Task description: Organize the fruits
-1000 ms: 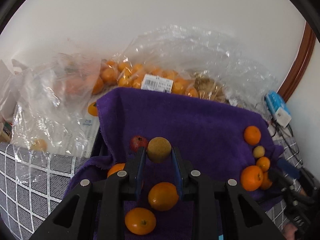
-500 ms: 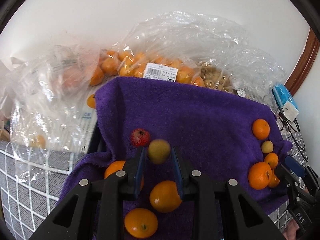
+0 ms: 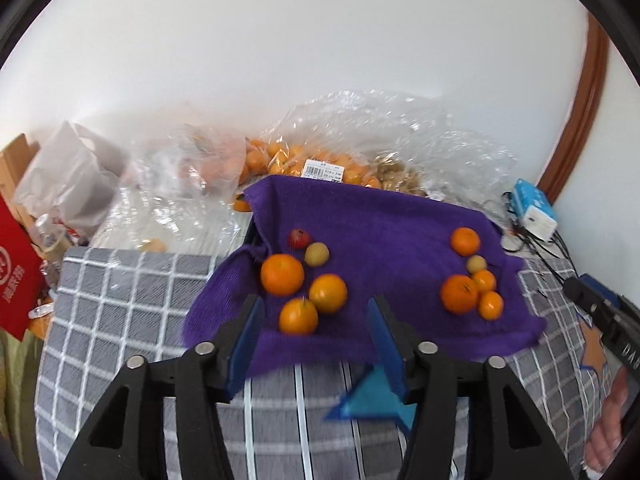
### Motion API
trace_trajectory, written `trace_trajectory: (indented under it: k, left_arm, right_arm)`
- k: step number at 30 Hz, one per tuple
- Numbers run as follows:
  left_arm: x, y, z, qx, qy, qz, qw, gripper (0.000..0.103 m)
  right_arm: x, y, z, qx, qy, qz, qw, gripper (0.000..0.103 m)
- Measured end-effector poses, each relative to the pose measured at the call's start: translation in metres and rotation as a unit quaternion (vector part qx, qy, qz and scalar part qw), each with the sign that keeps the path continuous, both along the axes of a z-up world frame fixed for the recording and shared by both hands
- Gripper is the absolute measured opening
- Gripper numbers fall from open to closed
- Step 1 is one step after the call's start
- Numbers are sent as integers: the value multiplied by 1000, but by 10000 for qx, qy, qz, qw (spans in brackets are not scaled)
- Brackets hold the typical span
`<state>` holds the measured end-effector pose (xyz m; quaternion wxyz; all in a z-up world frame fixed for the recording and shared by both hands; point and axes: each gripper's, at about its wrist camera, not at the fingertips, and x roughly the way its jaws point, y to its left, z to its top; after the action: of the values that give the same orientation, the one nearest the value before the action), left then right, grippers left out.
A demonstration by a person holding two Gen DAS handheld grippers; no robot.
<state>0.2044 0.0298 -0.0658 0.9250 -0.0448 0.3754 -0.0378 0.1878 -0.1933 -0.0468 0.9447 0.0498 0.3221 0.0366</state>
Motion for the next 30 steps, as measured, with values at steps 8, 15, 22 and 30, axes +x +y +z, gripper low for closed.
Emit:
trace_trajectory:
  k: [8,15,22,30]
  left_arm:
    - [-81,-7,28,254,-387,-15,9989,66]
    - [-134,-18,42,346,-673,-10,9971,84]
    - [-173,-27,53,293,-903,21,9955,95]
    - [-187,-33,58,328,-967,50,9948,96]
  right_arm:
    - [-75,-13,23,96,-34,-299,9995,51]
    - [-143,-14,38,-147,-492,-494,9975,81]
    - [-186,-18,45,-336,-612,-614,9957,97]
    - [-201,-17,45,-467,-623,-651,9948,98]
